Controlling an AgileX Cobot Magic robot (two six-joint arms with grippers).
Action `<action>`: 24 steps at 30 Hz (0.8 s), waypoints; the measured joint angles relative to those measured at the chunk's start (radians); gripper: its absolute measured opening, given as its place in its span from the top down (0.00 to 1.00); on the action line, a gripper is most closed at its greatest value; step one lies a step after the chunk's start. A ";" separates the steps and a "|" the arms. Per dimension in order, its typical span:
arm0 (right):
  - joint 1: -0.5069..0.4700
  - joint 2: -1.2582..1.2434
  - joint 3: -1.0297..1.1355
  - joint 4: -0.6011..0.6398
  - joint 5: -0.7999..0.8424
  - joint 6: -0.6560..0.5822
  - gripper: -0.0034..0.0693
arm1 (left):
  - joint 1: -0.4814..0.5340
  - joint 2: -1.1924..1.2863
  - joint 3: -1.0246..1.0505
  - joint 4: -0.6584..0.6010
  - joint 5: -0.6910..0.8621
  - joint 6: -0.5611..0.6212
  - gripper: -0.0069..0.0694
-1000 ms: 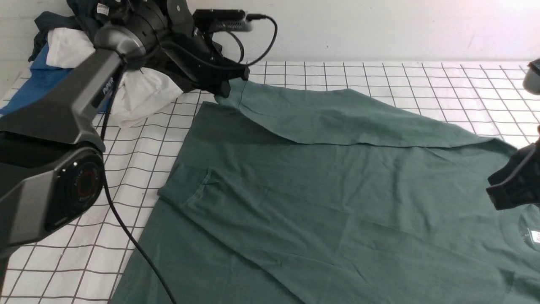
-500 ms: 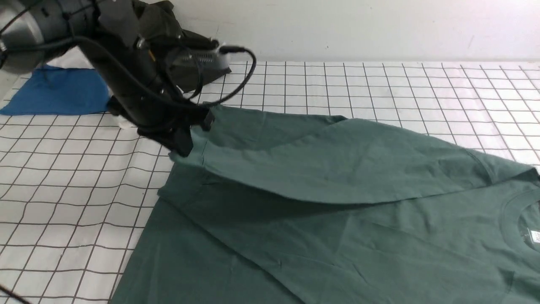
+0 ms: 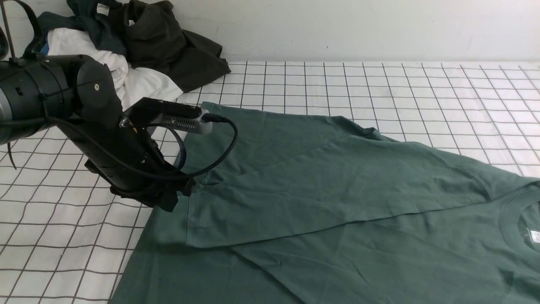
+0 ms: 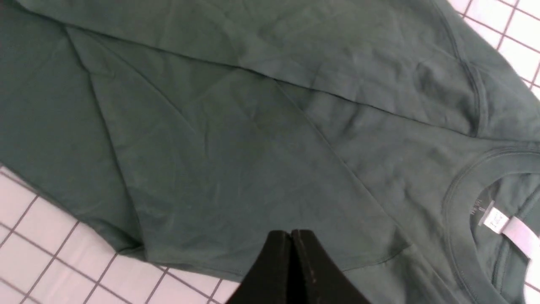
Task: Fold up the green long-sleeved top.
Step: Use the left arm to drag and drop the cuff onto the cuff closest to the left arm, then use both arms simultaneously to clamp the lower edge of the clothing fabric
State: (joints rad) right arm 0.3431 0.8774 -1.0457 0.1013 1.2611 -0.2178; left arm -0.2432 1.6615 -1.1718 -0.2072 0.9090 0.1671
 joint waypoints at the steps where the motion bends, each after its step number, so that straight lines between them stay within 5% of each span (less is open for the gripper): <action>1: 0.020 0.000 0.000 0.014 0.000 -0.009 0.97 | -0.002 -0.015 0.000 0.002 0.024 0.005 0.48; 5: 0.102 0.001 0.002 0.026 0.001 -0.011 0.97 | -0.063 -0.101 0.003 0.039 0.141 0.073 0.35; 13: 0.287 -0.021 0.085 0.038 0.000 -0.004 0.97 | -0.289 -0.194 0.206 0.177 0.289 0.272 0.36; 18: 0.311 -0.011 0.189 0.014 0.000 -0.004 0.97 | -0.340 -0.194 0.392 0.207 0.154 0.488 0.37; 24: 0.311 -0.010 0.232 -0.011 -0.003 -0.004 0.97 | -0.340 -0.178 0.466 0.215 -0.067 0.550 0.37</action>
State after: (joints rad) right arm 0.6541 0.8674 -0.8140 0.0903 1.2581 -0.2221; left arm -0.5835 1.4835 -0.7060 0.0082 0.8423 0.7176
